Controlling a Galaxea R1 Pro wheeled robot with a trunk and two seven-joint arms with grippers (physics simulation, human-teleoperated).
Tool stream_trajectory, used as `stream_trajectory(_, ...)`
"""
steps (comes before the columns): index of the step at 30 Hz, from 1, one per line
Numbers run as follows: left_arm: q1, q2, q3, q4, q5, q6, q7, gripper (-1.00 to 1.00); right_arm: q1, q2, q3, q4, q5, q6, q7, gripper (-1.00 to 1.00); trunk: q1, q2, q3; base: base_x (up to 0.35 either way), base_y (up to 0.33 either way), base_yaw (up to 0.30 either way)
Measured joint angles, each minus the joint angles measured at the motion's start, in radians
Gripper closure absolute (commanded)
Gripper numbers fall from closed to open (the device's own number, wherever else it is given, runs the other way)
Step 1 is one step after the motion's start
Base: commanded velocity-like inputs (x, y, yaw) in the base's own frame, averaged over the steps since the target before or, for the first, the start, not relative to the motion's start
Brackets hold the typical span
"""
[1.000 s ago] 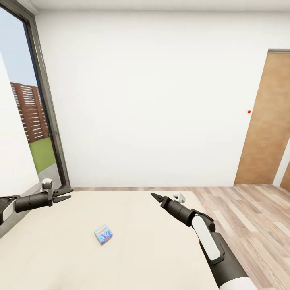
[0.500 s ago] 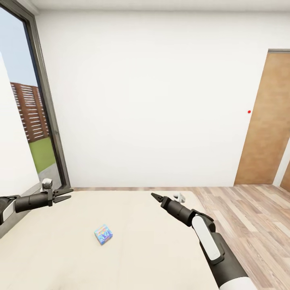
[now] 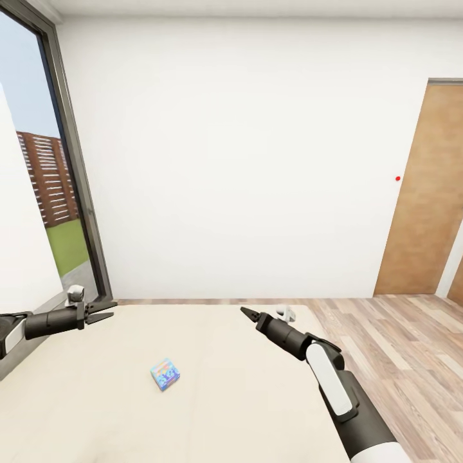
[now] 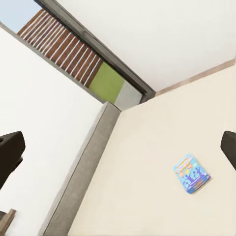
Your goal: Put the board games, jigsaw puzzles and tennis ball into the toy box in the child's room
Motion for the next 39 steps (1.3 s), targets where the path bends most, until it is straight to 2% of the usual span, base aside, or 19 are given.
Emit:
stream_trajectory(5,0.000,-0.006,-0.002,-0.001,0.001,0.001,0.003,-1.00,0.000,-0.007,0.007,-0.048,0.007,0.017,-0.030,-1.00,0.000,0.000,0.000,0.000,0.000,0.000)
stream_trajectory(10,0.000,-0.024,-0.004,-0.001,-0.004,0.003,0.023,-1.00,0.001,-0.013,0.003,-0.109,0.023,0.109,-0.187,-1.00,0.000,0.000,0.000,0.000,0.000,0.000)
stream_trajectory(11,0.000,-0.032,-0.004,-0.001,-0.004,0.003,0.040,-1.00,0.000,-0.014,0.000,-0.115,0.028,0.131,-0.225,-1.00,0.000,0.000,0.000,0.000,0.000,0.000)
stream_trajectory(13,0.000,-0.039,-0.003,-0.001,-0.005,0.003,0.067,-1.00,0.001,-0.015,-0.001,-0.124,0.032,0.147,-0.254,-1.00,0.000,0.000,0.000,0.000,0.000,0.000)
stream_trajectory(17,0.000,-0.055,-0.001,-0.002,-0.005,0.004,0.201,-1.00,0.000,-0.016,0.003,-0.157,0.037,0.166,-0.292,-1.00,0.000,0.000,0.000,0.000,0.000,0.000)
stream_trajectory(19,0.000,-0.076,0.002,-0.006,-0.006,0.004,0.329,-1.00,0.000,-0.015,0.006,-0.170,0.038,0.167,-0.302,-1.00,0.000,0.000,0.000,0.000,0.000,0.000)
stream_trajectory(21,0.000,-0.093,0.004,-0.012,-0.006,0.003,0.416,-1.00,0.000,-0.015,0.008,-0.173,0.039,0.167,-0.305,-1.00,0.000,0.000,0.000,0.000,0.000,0.000)
stream_trajectory(22,0.000,-0.113,0.007,-0.022,-0.006,0.003,0.514,-1.00,0.000,-0.014,0.009,-0.176,0.039,0.167,-0.308,-1.00,0.000,0.000,0.000,0.000,0.000,0.000)
stream_trajectory(24,-0.001,-0.136,0.009,-0.038,-0.006,0.003,0.626,-1.00,0.000,-0.014,0.009,-0.178,0.039,0.167,-0.309,-1.00,0.000,0.000,0.000,0.000,0.000,0.000)
stream_trajectory(26,-0.001,-0.189,0.011,-0.079,-0.007,-0.002,0.848,-1.00,0.000,-0.014,0.010,-0.179,0.039,0.165,-0.311,-1.00,0.000,0.000,-0.001,0.000,0.000,0.000)
stream_trajectory(27,-0.001,-0.207,0.011,-0.090,-0.008,-0.007,0.904,-1.00,0.000,-0.014,0.010,-0.179,0.039,0.165,-0.311,-1.00,0.000,0.000,-0.002,0.000,0.000,0.000)
stream_trajectory(29,-0.001,-0.273,0.009,-0.116,-0.008,-0.055,1.104,-1.00,0.000,-0.014,0.010,-0.179,0.040,0.164,-0.311,-1.00,0.000,0.000,-0.005,0.000,0.000,0.000)
stream_trajectory(30,-0.001,-0.289,0.008,-0.119,-0.011,-0.075,1.151,-1.00,0.000,-0.014,0.010,-0.179,0.041,0.164,-0.311,-1.00,0.000,0.000,-0.006,0.000,0.000,0.000)
stream_trajectory(32,0.000,-0.339,0.005,-0.127,-0.010,-0.147,1.306,-1.00,0.000,-0.014,0.010,-0.178,0.051,0.164,-0.312,-1.00,0.000,0.000,-0.009,0.000,0.000,0.000)
stream_trajectory(33,0.000,-0.357,0.004,-0.129,-0.009,-0.174,1.365,-1.00,0.000,-0.013,0.010,-0.178,0.061,0.164,-0.312,-1.00,0.000,0.000,-0.011,0.000,0.000,0.000)
stream_trajectory(36,0.000,-0.378,0.005,-0.131,-0.008,-0.209,1.444,-1.00,0.000,-0.010,0.010,-0.176,0.094,0.165,-0.312,-1.00,0.000,0.000,-0.016,0.000,0.000,-0.021)
stream_trajectory(37,0.001,-0.385,0.007,-0.131,-0.008,-0.226,1.468,-1.00,0.000,-0.006,0.009,-0.174,0.122,0.165,-0.311,-1.00,0.000,0.000,-0.017,0.000,0.000,-0.058)
stream_trajectory(39,0.004,-0.387,0.008,-0.130,-0.008,-0.241,1.474,-1.00,0.000,-0.005,0.009,-0.173,0.131,0.165,-0.311,-1.00,0.000,0.000,-0.021,0.000,0.000,-0.061)
